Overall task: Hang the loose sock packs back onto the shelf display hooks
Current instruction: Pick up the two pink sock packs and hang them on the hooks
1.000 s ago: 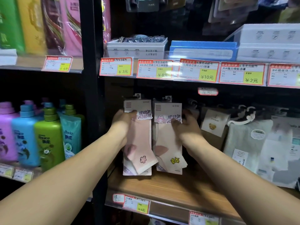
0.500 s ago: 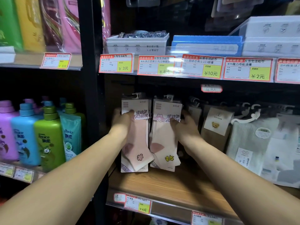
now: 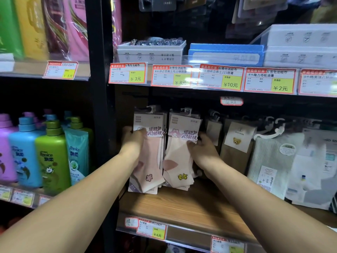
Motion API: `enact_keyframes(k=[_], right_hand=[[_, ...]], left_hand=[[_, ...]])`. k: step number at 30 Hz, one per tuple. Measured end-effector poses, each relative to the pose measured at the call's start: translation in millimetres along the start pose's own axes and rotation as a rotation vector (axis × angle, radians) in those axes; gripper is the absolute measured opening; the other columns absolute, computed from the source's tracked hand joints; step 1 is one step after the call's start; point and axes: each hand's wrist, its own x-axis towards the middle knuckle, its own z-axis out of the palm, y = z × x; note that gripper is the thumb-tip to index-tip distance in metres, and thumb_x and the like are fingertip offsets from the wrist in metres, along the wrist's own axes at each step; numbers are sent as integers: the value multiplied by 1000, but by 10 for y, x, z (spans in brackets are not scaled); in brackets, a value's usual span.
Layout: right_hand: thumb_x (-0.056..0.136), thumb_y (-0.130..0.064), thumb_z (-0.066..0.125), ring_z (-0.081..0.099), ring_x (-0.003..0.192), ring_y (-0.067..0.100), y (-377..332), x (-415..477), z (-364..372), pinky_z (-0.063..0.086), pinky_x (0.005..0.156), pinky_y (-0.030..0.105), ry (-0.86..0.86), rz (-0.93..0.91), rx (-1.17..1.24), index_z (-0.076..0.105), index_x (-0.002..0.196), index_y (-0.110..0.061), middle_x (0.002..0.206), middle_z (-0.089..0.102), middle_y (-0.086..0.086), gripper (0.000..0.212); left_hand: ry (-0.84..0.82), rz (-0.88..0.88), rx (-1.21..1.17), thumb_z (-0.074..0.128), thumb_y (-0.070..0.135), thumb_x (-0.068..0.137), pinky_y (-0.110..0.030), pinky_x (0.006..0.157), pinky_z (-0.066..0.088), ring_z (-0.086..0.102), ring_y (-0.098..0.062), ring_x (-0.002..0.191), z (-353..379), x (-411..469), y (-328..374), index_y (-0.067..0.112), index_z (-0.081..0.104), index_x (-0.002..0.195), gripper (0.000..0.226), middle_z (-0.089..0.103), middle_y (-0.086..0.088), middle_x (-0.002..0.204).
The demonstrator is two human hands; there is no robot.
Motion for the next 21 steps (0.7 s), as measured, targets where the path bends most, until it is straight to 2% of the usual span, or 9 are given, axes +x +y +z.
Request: enact_keyframes(k=[2, 5, 8, 10, 12, 14, 17, 19, 21], right_hand=[[102, -22, 49, 58, 107, 26, 39, 18, 14, 37, 54, 22, 2, 18, -27, 47, 138, -23, 136, 63, 9, 37], [102, -22, 47, 63, 115, 34, 78, 15, 27, 45, 56, 26, 1, 28, -81, 46, 137, -24, 135, 62, 10, 35], [101, -21, 47, 64, 115, 36, 102, -16, 33, 58, 84, 45, -5, 42, -96, 48, 137, -23, 133, 64, 9, 36], [100, -21, 48, 65, 113, 35, 109, -32, 27, 57, 90, 54, -25, 53, -106, 52, 131, -20, 128, 66, 9, 31], [99, -23, 50, 66, 111, 34, 103, -39, 14, 57, 90, 54, -44, 51, -122, 56, 125, -19, 123, 68, 8, 27], [97, -24, 52, 67, 108, 34, 80, -68, -7, 57, 91, 53, -53, 45, -125, 58, 120, -19, 119, 70, 8, 24], [95, -26, 57, 69, 103, 35, 83, -147, -29, 59, 87, 52, -65, 55, -127, 55, 124, -17, 119, 69, 10, 31], [93, -28, 61, 69, 102, 35, 92, -238, -56, 60, 85, 49, -75, 57, -141, 51, 131, -15, 122, 67, 11, 41], [93, -28, 64, 67, 108, 33, 99, -340, -89, 60, 87, 44, -72, 42, -150, 47, 136, -13, 126, 65, 10, 48]], left_hand=[[23, -3, 23, 57, 20, 92, -29, 54, 35, 51, -30, 93, -18, -2, -14, 21, 43, 114, 26, 56, -7, 107], [64, 26, 70, 53, 18, 95, -30, 51, 40, 51, -27, 88, -35, -12, -51, 22, 41, 117, 26, 52, -7, 107], [71, 93, 112, 50, 13, 98, -31, 50, 44, 51, -21, 79, -40, -24, -102, 18, 41, 132, 36, 53, -3, 101], [70, 114, 135, 47, 11, 99, -43, 60, 56, 51, -18, 71, -43, -32, -134, 19, 41, 133, 36, 55, -4, 102], [85, 127, 149, 45, 6, 98, -54, 75, 58, 51, -18, 70, -54, -14, -181, 22, 45, 130, 36, 55, -5, 107], [126, 164, 162, 42, 2, 96, -57, 80, 57, 54, -22, 76, -58, 18, -219, 22, 48, 129, 39, 55, -6, 110], [157, 99, 203, 37, 6, 97, -58, 87, 54, 62, -39, 101, -60, 77, -258, 22, 41, 139, 45, 57, -17, 126], [138, 8, 251, 40, 22, 99, -55, 94, 52, 62, -44, 110, -55, 67, -301, 21, 29, 149, 51, 56, -24, 131], [83, 9, 280, 48, 40, 95, -53, 97, 50, 61, -44, 114, -68, 5, -373, 21, 21, 153, 67, 55, -23, 136]])
